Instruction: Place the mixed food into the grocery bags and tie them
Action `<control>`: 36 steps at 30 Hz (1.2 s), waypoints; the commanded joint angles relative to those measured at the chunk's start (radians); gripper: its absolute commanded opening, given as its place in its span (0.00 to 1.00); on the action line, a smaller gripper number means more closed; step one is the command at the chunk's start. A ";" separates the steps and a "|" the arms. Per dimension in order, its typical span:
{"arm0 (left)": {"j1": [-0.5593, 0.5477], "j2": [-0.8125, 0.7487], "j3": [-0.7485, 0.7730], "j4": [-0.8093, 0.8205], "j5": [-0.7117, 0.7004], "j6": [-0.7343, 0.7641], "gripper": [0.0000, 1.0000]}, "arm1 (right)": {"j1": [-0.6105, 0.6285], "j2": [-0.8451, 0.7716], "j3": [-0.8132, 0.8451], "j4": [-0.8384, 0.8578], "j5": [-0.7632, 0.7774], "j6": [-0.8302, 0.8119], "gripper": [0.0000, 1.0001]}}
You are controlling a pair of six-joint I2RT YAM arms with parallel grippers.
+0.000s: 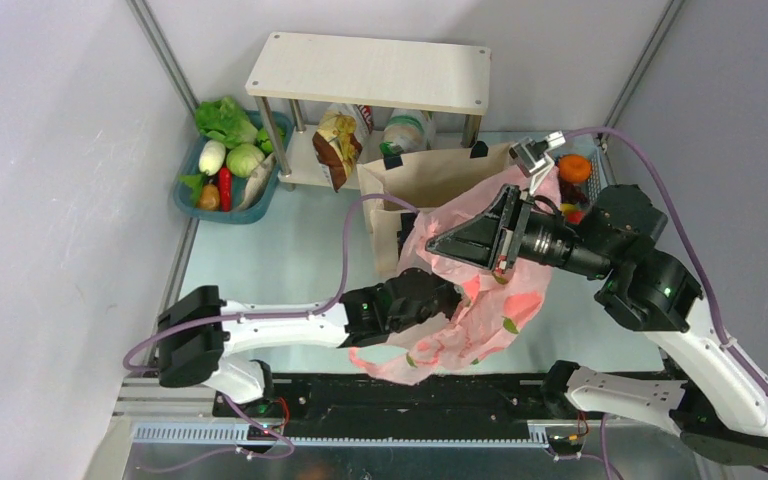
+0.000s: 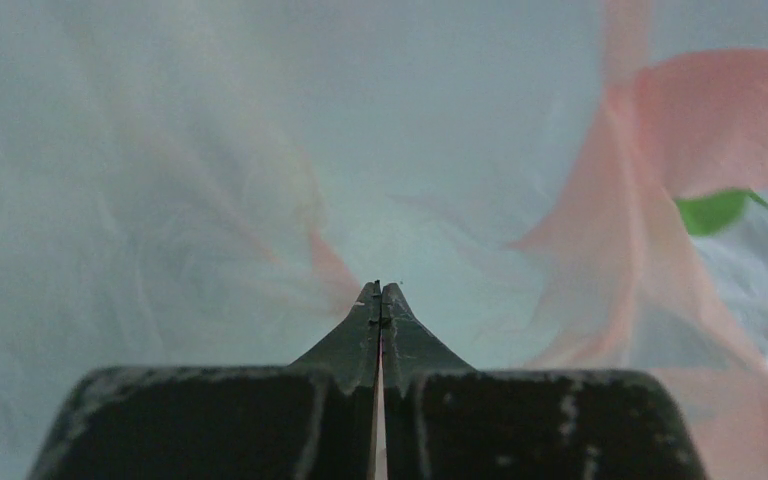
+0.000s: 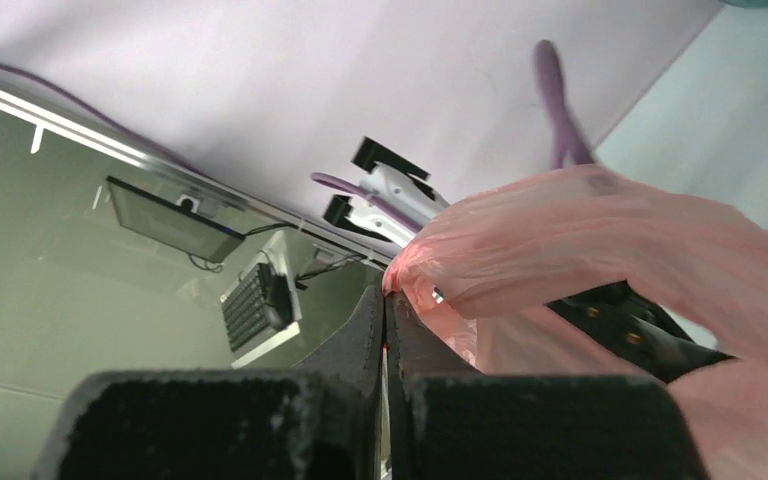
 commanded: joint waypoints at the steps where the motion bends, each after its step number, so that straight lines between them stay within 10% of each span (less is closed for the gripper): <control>1: 0.020 0.043 0.119 -0.050 -0.057 -0.094 0.00 | 0.040 0.011 0.066 0.093 0.023 0.022 0.00; 13: 0.041 0.297 0.465 -0.709 -0.124 -0.234 0.03 | 0.063 0.120 0.272 0.002 0.087 -0.014 0.00; 23: 0.018 0.262 0.442 -0.995 -0.230 -0.239 0.04 | -0.050 0.243 0.684 -0.217 0.095 -0.090 0.00; 36: 0.019 -0.054 0.475 -1.005 -0.191 -0.304 0.30 | -0.172 -0.160 0.027 -0.193 0.338 -0.075 0.00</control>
